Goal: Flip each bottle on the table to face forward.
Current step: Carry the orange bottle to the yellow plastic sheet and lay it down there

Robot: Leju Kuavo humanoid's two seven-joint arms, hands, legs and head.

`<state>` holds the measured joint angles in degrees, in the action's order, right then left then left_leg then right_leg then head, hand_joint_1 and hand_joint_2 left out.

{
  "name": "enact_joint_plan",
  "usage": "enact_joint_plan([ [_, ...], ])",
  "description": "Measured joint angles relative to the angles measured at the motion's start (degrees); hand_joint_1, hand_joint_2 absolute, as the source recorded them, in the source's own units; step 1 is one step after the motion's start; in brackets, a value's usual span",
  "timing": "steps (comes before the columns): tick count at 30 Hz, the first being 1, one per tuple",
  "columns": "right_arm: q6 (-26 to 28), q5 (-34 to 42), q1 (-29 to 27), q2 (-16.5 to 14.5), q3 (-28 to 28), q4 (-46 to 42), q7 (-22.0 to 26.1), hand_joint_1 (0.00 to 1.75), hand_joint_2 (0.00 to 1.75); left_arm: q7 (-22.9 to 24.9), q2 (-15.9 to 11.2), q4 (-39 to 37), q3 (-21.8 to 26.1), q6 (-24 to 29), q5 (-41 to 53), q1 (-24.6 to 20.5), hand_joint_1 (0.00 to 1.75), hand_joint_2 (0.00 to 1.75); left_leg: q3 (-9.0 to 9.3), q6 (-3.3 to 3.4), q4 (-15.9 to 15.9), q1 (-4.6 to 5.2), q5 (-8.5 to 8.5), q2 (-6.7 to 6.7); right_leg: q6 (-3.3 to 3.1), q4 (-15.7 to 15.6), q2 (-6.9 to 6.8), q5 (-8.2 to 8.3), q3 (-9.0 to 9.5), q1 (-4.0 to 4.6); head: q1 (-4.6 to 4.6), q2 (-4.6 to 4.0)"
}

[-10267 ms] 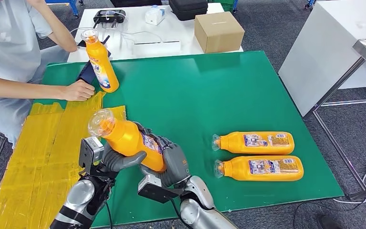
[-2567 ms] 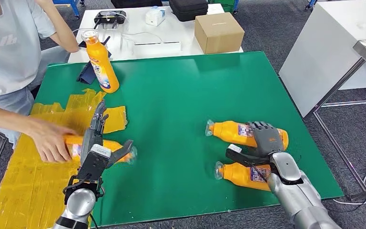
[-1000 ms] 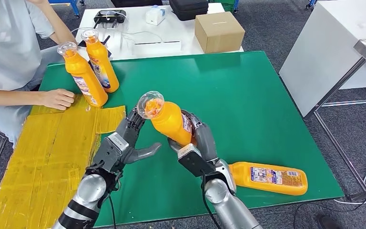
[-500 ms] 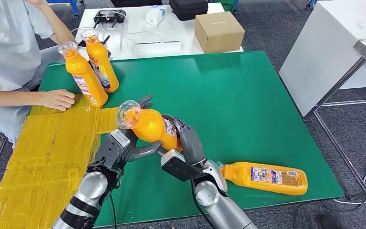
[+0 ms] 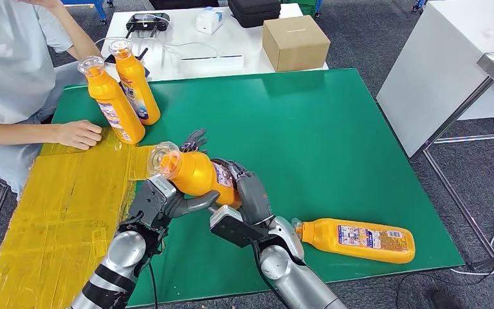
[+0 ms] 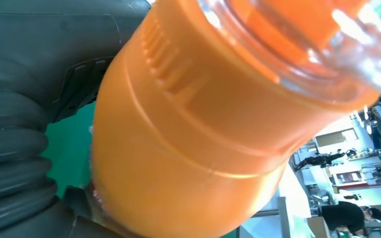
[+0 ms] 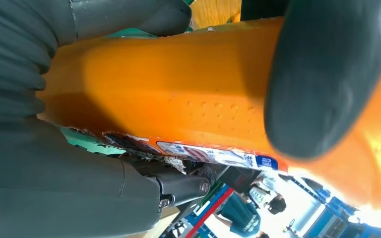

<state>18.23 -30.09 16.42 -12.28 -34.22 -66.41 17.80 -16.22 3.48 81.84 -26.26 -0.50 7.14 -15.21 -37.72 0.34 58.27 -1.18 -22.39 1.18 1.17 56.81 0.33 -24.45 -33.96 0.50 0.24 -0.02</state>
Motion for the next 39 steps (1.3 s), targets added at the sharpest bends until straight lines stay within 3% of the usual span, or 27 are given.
enact_joint_plan([
  [4, -0.06, -0.56, 0.60, 0.00, -0.84, 0.75, -0.45, 1.75, 1.75, -0.10, 0.02, -0.03, -0.03, 0.00, -1.61, 0.01, 1.68, 1.75, 0.00, 0.00, 0.00, 0.00, 0.00, 0.00, 0.00, 0.00, 0.00, 0.00, -0.01, 0.00, 0.01, 0.00],
  [5, -0.09, -0.65, 0.80, 0.00, -1.04, 0.98, -0.55, 1.75, 1.75, -0.17, 0.04, -0.03, -0.03, 0.00, -2.05, 0.02, 1.75, 1.75, 0.00, 0.00, 0.00, 0.00, 0.00, 0.00, 0.00, 0.00, 0.00, 0.00, 0.00, 0.00, 0.01, 0.00],
  [22, -0.25, -0.93, 1.82, 0.00, -2.13, 2.44, -0.78, 1.75, 1.75, -0.89, 0.13, -0.03, 0.00, 0.34, -2.18, 0.10, 1.75, 1.75, 0.00, 0.00, 0.00, 0.00, 0.00, 0.00, 0.00, 0.00, 0.00, 0.00, -0.01, 0.00, 0.01, 0.00],
  [23, -0.25, -0.94, 1.84, 0.00, -2.13, 2.46, -0.82, 1.69, 1.75, -0.91, 0.13, -0.03, -0.01, 0.36, -2.04, 0.10, 1.75, 1.75, 0.00, 0.00, 0.00, 0.00, 0.00, 0.00, 0.00, 0.00, 0.00, 0.00, -0.01, 0.00, 0.01, 0.00],
  [27, 0.16, -0.90, 1.79, 0.00, -2.12, 2.49, -0.84, 0.04, 1.75, -1.05, 0.14, -0.03, -0.02, 0.93, -1.24, 0.12, 1.75, 1.75, 0.00, 0.00, 0.00, 0.00, 0.00, 0.00, 0.00, 0.00, 0.00, 0.00, -0.01, 0.00, 0.01, 0.00],
  [31, 1.48, -0.66, 0.96, 0.16, -2.08, 1.78, -0.13, 0.00, 1.75, -1.59, 0.14, -0.03, -0.05, 4.30, 1.73, 0.14, 1.75, 1.75, -0.01, 0.00, 0.00, 0.00, 0.00, 0.00, 0.00, 0.00, 0.00, 0.00, -0.01, -0.01, 0.02, 0.00],
  [36, 2.53, -1.95, -1.81, 1.38, -1.96, -4.30, 0.26, 0.00, 1.75, 0.47, -0.22, -0.02, 0.40, 19.56, 24.66, -0.82, 1.75, 1.75, -0.02, 0.00, 0.00, 0.00, 0.00, 0.00, 0.00, 0.00, 0.00, 0.00, -0.03, -0.01, 0.01, 0.00],
  [39, 2.75, -2.76, -2.90, 2.20, -1.84, -8.28, 0.08, 0.00, 1.75, 1.97, -0.49, -0.04, 0.86, 22.68, 31.59, -1.66, 1.75, 1.75, -0.01, 0.00, 0.00, 0.00, 0.00, 0.00, 0.00, 0.00, 0.00, 0.00, -0.02, 0.00, 0.01, 0.00],
])
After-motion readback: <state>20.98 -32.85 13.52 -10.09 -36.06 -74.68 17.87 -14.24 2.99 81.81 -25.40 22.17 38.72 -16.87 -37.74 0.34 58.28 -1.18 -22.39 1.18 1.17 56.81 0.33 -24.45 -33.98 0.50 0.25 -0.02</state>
